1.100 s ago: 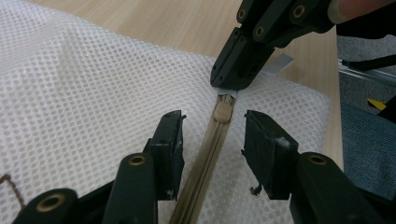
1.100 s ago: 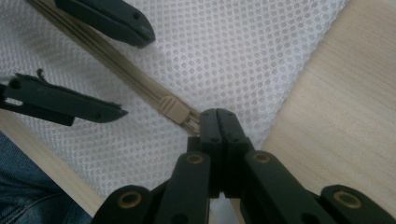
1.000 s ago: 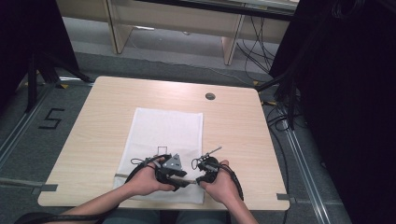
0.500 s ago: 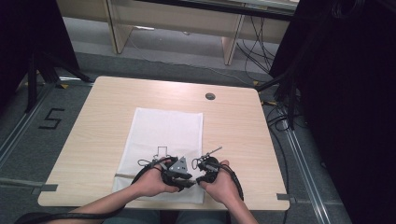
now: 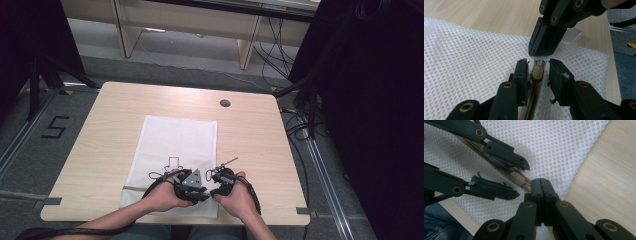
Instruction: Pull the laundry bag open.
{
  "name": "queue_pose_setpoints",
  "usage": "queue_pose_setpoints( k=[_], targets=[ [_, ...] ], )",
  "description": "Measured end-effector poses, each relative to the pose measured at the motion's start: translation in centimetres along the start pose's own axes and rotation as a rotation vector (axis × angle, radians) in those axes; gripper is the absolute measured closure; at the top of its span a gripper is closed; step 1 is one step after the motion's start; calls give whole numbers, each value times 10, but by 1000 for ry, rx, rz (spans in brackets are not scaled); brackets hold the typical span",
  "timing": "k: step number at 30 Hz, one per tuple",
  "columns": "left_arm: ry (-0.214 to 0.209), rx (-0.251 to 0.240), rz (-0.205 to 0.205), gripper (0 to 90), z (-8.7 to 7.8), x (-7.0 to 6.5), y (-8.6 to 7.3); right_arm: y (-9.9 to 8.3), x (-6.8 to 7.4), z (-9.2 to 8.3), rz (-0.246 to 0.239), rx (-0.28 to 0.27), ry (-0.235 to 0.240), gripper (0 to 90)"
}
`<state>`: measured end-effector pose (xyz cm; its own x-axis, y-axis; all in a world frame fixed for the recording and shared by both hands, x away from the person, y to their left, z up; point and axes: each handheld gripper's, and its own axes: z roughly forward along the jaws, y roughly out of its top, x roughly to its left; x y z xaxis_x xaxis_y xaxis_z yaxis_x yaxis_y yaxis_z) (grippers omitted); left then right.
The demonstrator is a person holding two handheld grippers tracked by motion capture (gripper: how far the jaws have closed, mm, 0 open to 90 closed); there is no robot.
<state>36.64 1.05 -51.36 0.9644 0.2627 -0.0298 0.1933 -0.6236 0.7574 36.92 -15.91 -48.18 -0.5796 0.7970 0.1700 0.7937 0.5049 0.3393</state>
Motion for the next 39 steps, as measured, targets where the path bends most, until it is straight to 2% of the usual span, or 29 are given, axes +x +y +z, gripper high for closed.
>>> queue_pose_setpoints(
  k=[2,3,6,11,13,14,15,17,20,23,24,26,29,35,37,38,39],
  targets=[
    [-1,-4,-6,674,0,0,0,0,1,0,24,8,7,900],
    [-2,-10,-10,673,1,0,1,0,0,0,7,2,4,900],
    [3,-7,4,668,3,-1,1,0,1,-1,21,8,0,900],
    [5,-8,4,677,4,-2,2,0,-1,0,-1,-3,2,900],
    [6,-11,5,681,4,-3,2,0,0,0,9,2,4,900],
    [7,1,19,688,3,-2,2,0,-1,0,9,3,6,900],
    [6,-16,1,696,4,-4,2,0,-1,0,7,3,6,900],
    [13,-16,13,727,4,-4,3,0,1,-1,23,10,0,900],
    [18,-14,23,734,5,-5,4,0,-1,0,1,-2,9,900],
    [24,1,50,751,5,-5,5,-1,-1,1,5,-13,12,900],
    [27,-10,41,758,5,-6,5,-1,-2,1,8,-12,12,900],
    [39,-12,51,793,5,-7,5,-1,-2,1,9,-11,13,900],
    [45,-2,66,794,5,-7,5,-1,-2,0,3,-7,13,900],
    [44,-11,49,800,5,-7,5,-1,-2,0,7,-5,13,900],
    [35,-6,36,805,5,-6,5,-1,-2,0,4,-8,14,900],
    [37,3,43,807,4,-5,5,-1,-2,0,6,-8,15,900],
    [36,-11,26,810,5,-6,5,-1,-2,0,6,-7,17,900]
  ],
)
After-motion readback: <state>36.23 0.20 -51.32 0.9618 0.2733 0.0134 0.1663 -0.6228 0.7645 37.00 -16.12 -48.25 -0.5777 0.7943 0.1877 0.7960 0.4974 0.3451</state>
